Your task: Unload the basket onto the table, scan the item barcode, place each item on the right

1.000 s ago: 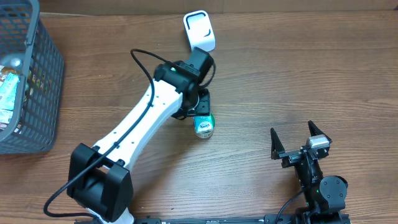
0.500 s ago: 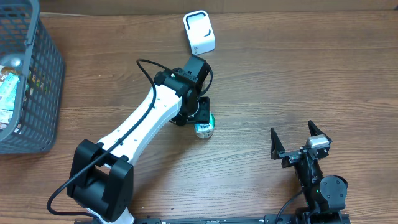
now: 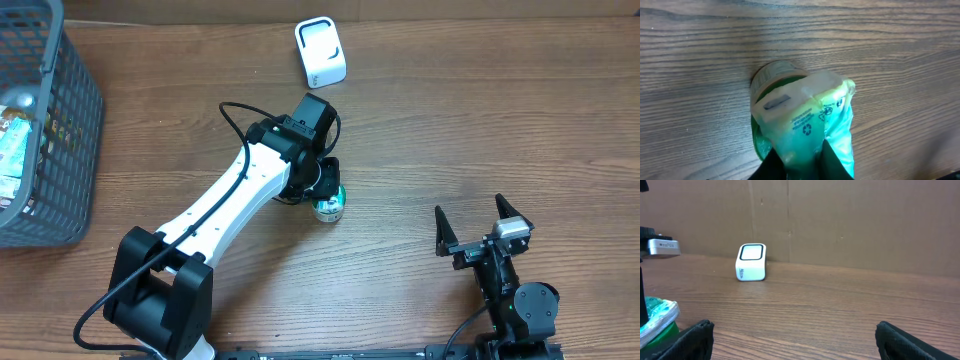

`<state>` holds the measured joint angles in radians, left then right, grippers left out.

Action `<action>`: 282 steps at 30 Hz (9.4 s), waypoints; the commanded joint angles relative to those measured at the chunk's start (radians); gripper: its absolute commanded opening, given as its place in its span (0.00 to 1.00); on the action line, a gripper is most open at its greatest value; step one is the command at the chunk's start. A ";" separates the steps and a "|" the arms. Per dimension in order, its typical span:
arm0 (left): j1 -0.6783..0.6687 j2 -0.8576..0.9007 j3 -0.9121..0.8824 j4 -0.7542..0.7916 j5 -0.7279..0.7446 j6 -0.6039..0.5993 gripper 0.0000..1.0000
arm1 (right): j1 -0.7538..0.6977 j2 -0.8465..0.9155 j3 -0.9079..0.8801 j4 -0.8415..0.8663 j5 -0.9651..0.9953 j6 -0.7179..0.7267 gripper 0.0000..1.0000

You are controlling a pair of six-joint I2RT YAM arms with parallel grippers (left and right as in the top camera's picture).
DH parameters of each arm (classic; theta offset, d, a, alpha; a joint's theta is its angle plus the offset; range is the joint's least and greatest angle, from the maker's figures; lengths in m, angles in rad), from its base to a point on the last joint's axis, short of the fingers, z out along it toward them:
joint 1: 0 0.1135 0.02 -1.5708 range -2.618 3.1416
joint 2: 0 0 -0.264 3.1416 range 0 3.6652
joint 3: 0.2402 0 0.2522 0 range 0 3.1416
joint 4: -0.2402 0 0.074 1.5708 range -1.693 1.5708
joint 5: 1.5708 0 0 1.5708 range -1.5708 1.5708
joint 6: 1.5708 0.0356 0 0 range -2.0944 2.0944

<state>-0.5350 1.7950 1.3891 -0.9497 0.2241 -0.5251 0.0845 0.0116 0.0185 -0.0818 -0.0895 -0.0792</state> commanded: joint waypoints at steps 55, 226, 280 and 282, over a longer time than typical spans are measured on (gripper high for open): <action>0.066 0.017 -0.203 0.053 -0.280 0.005 0.40 | -0.006 -0.007 -0.010 0.005 0.006 -0.004 1.00; 0.053 0.016 -0.341 0.187 -1.251 0.150 0.04 | -0.006 -0.007 -0.010 0.005 0.006 -0.004 1.00; 0.049 -0.002 -0.521 0.685 -1.217 0.488 0.12 | -0.006 -0.007 -0.010 0.005 0.006 -0.004 1.00; 0.045 -0.017 -0.521 0.681 -1.205 0.459 0.11 | -0.006 -0.007 -0.010 0.005 0.006 -0.004 1.00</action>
<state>-0.4847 1.8309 0.8703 -0.2668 -0.9764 -0.0082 0.0845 0.0116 0.0185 -0.0811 -0.0895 -0.0792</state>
